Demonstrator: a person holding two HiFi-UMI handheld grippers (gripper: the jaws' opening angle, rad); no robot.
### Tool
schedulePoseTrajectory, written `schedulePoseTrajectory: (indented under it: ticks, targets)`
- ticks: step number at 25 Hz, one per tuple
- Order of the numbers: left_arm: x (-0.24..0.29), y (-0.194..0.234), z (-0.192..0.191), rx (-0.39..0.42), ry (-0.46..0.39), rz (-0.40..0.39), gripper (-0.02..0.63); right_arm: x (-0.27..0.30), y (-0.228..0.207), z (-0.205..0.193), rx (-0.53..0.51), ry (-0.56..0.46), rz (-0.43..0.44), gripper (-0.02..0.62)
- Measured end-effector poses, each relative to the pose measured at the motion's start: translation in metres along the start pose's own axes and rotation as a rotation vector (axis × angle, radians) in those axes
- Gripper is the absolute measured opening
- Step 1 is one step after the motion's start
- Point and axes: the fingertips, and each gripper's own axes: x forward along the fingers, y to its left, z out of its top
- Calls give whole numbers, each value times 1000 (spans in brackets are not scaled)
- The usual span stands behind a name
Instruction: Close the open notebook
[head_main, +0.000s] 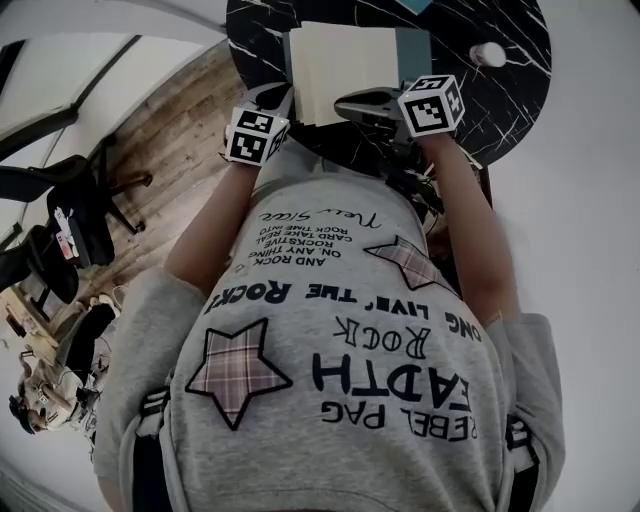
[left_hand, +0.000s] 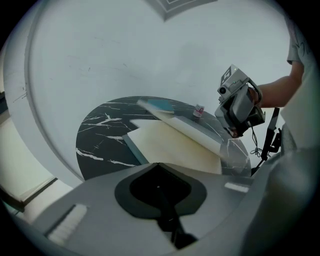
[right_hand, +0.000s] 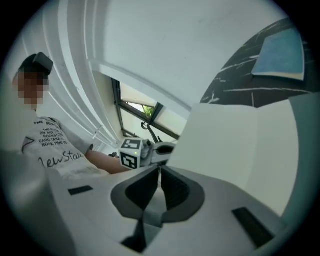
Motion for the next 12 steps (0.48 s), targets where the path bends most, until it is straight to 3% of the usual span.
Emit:
schedulePoseTrajectory:
  ticks: [3, 7, 12]
  targets:
    - [-3, 5, -4, -10, 3, 16, 9, 7, -12, -12, -15, 62, -32, 21]
    - [-4, 10, -7, -25, 3, 30, 9, -11, -32, -10, -27, 26, -135, 21]
    - [-2, 3, -4, -13, -3, 10, 9, -69, -70, -2, -54, -91, -396, 21]
